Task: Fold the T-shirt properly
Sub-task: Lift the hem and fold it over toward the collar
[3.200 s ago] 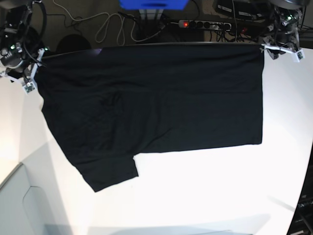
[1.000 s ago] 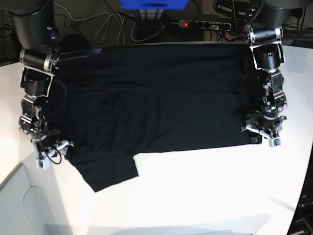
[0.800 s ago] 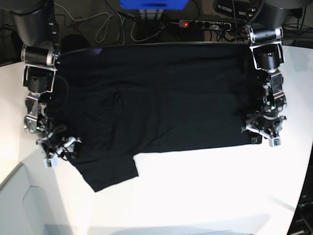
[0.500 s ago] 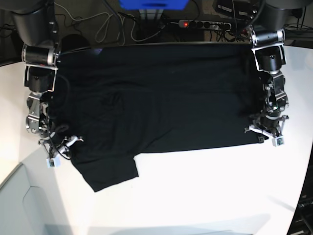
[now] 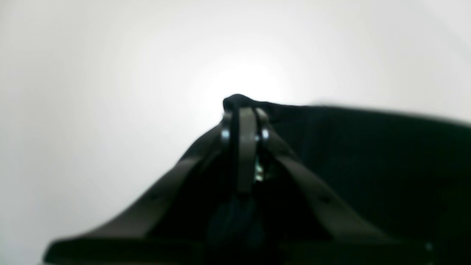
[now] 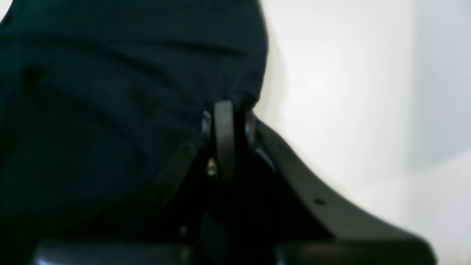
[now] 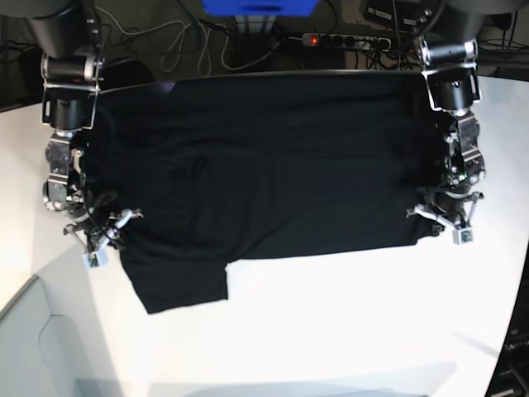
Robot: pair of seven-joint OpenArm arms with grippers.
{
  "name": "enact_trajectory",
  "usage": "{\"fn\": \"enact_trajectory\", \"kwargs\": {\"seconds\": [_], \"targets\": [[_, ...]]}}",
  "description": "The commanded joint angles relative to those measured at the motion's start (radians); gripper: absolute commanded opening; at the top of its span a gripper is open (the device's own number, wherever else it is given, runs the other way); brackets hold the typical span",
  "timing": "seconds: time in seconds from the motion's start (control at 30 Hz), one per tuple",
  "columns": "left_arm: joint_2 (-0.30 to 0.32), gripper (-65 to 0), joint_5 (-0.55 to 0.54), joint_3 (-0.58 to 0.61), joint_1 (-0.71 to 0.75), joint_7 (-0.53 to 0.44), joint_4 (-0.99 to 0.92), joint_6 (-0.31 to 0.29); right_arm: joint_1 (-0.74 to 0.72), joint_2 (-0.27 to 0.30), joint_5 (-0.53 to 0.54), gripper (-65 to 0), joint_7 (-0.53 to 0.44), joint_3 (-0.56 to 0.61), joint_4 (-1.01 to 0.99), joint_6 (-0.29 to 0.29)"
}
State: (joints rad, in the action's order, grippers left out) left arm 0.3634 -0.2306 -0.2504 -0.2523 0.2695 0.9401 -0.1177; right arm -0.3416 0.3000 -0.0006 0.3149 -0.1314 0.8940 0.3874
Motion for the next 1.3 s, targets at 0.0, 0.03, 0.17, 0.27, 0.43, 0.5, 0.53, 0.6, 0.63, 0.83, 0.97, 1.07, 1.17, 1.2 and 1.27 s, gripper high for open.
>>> {"fn": "enact_trajectory", "kwargs": {"seconds": [0.0, 0.03, 0.17, 0.27, 0.43, 0.5, 0.53, 0.6, 0.63, 0.83, 0.97, 1.07, 1.17, 1.2, 1.27], "targets": [[0.018, -65.0, -0.003, -0.005, 0.0, 0.003, 0.052, -0.003, -0.014, 0.015, 0.006, -64.8, 0.007, -0.014, 0.057, -0.009], [0.016, -65.0, -0.003, -0.005, 0.012, 0.014, 0.086, -0.003, 0.002, 0.014, 0.006, -64.8, 0.023, -0.041, 0.093, -0.009], [0.016, -65.0, -0.003, -0.022, 0.077, 0.026, 0.193, 0.0, 0.043, 0.009, 0.006, -64.8, 0.088, -0.139, 0.225, -0.003], [0.004, -65.0, -0.005, -0.091, 0.13, 0.027, 0.26, -0.003, 0.078, 0.015, 0.006, -64.8, 0.132, -0.164, 0.304, -0.003], [-0.013, -65.0, -0.005, -0.168, 0.19, 0.086, 0.371, -0.004, 0.16, 0.017, 0.003, -64.8, 0.149, -0.179, 0.42, -0.001], [-0.031, -65.0, -0.005, -0.186, 0.213, 0.106, 0.417, -0.004, 0.197, 0.017, 0.001, -64.8, 0.148, -0.184, 0.463, -0.001], [-0.045, -65.0, -0.005, -0.2, 0.222, 0.112, 0.449, -0.004, 0.217, 0.015, 0.001, -64.8, 0.148, -0.195, 0.489, -0.001], [-0.063, -65.0, -0.005, -0.215, 0.258, 0.113, 0.515, -0.004, 0.253, 0.014, 0.003, -64.8, 0.148, -0.208, 0.535, -0.001], [-0.07, -65.0, -0.005, -0.217, 0.276, 0.113, 0.543, -0.004, 0.272, 0.014, 0.003, -64.8, 0.148, -0.21, 0.555, -0.001], [-0.109, -65.0, -0.005, -0.224, 0.393, 0.113, 0.679, -0.004, 0.365, 0.015, 0.004, -64.8, 0.148, -0.254, 0.624, -0.001], [-0.142, -65.0, -0.005, -0.229, 0.474, 0.112, 0.73, -0.004, 0.418, 0.012, 0.004, -64.8, 0.148, -0.291, 0.652, 0.0], [-0.175, -65.0, -0.02, -0.269, 0.517, 0.112, 0.756, -0.004, 0.451, 0.011, 0.001, -64.8, 0.148, -0.316, 0.673, 0.064], [-0.18, -65.0, -0.089, -0.298, 0.543, 0.112, 0.744, -0.004, 0.47, 0.009, 0.0, -64.8, 0.149, -0.327, 0.675, 0.111], [-0.178, -65.0, -0.114, -0.303, 0.548, 0.112, 0.741, -0.004, 0.473, 0.009, 0.0, -64.8, 0.149, -0.325, 0.672, 0.112], [-0.178, -65.0, -0.141, -0.303, 0.557, 0.113, 0.728, -0.004, 0.485, 0.009, 0.0, -64.6, 0.149, -0.325, 0.67, 0.112]]}}
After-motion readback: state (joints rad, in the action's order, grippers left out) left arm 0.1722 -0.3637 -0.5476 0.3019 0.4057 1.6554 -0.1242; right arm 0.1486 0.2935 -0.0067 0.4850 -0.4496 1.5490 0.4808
